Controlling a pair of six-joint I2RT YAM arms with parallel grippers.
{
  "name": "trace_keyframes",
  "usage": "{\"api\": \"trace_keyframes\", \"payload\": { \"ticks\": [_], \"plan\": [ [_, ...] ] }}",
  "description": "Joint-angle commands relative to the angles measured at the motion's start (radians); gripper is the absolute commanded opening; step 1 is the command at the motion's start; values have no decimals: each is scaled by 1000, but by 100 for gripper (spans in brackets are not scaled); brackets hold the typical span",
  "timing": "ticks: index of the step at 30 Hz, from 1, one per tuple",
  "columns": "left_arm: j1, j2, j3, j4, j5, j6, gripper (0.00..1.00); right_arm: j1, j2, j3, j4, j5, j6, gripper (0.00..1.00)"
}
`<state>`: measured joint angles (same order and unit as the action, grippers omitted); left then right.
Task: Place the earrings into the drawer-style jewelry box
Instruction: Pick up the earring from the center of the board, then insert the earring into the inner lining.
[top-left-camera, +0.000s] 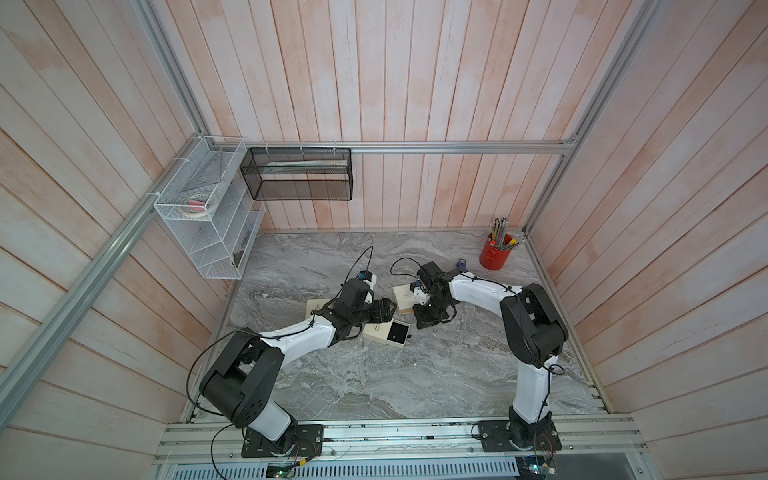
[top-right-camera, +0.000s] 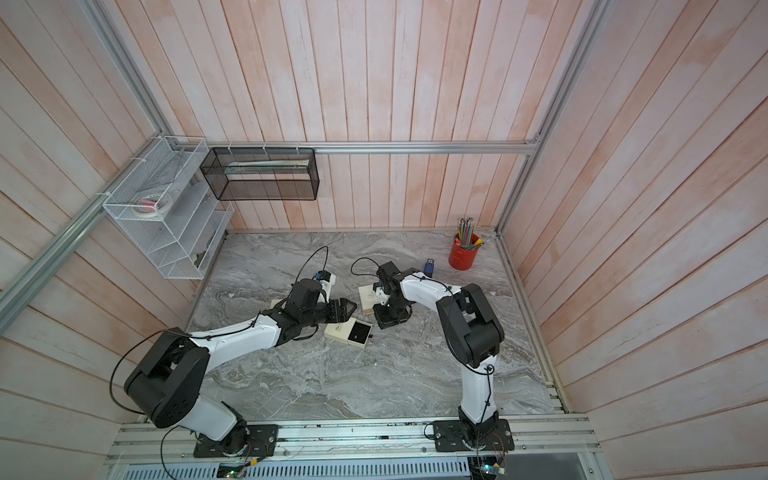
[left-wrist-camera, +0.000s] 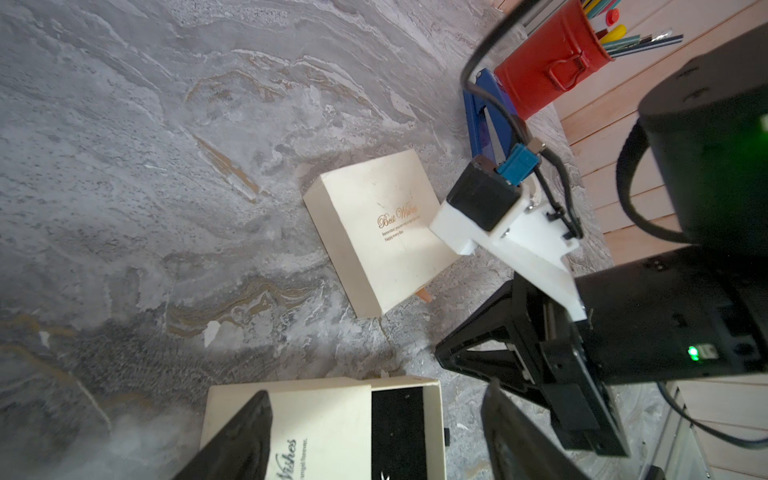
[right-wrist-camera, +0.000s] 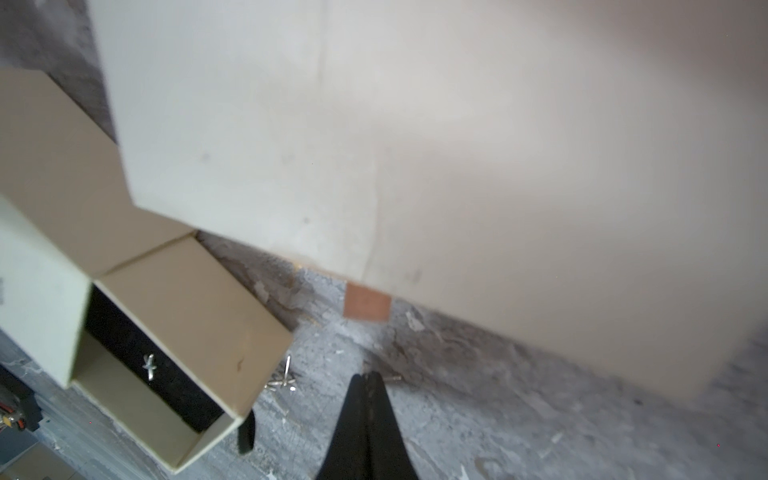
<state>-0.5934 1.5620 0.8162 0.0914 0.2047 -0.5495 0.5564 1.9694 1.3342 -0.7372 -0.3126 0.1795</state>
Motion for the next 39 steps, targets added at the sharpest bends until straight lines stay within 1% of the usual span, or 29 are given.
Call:
{"api": "trace_keyframes", "payload": {
  "ticks": [1,2,9,13,16,18,21,23,26,30,34,39],
  "plan": [
    [7,-8,-18,19,2,16,80,0,12,10,-22,13,12,1],
    [8,-11,-18,17,-1,16,80,0,6,9,-20,12,16,0],
    [34,-50,-47,13,-3,7,80,-8,-71,-27,14,21,81,0],
    [47,-70,-63,5,32,9,80,-21,-130,-82,76,-23,163,0],
    [53,-86,-63,-14,73,26,79,-31,-177,-138,167,-148,248,0],
    [58,-96,-66,-14,111,33,76,-33,-213,-193,279,-260,326,0],
    [61,-113,-80,-6,149,32,72,-32,-248,-267,453,-393,441,0],
    [63,-124,-96,2,155,23,68,-32,-263,-299,538,-448,492,0],
    [76,-139,-123,23,169,5,63,-33,-268,-330,618,-498,545,0],
    [84,-140,-144,47,190,-8,56,-33,-248,-354,661,-530,586,0],
    [84,-130,-161,74,220,-16,53,-32,-223,-348,635,-527,586,0],
    [84,-125,-176,85,231,-17,50,-31,-195,-342,596,-501,586,0]
  ]
}}
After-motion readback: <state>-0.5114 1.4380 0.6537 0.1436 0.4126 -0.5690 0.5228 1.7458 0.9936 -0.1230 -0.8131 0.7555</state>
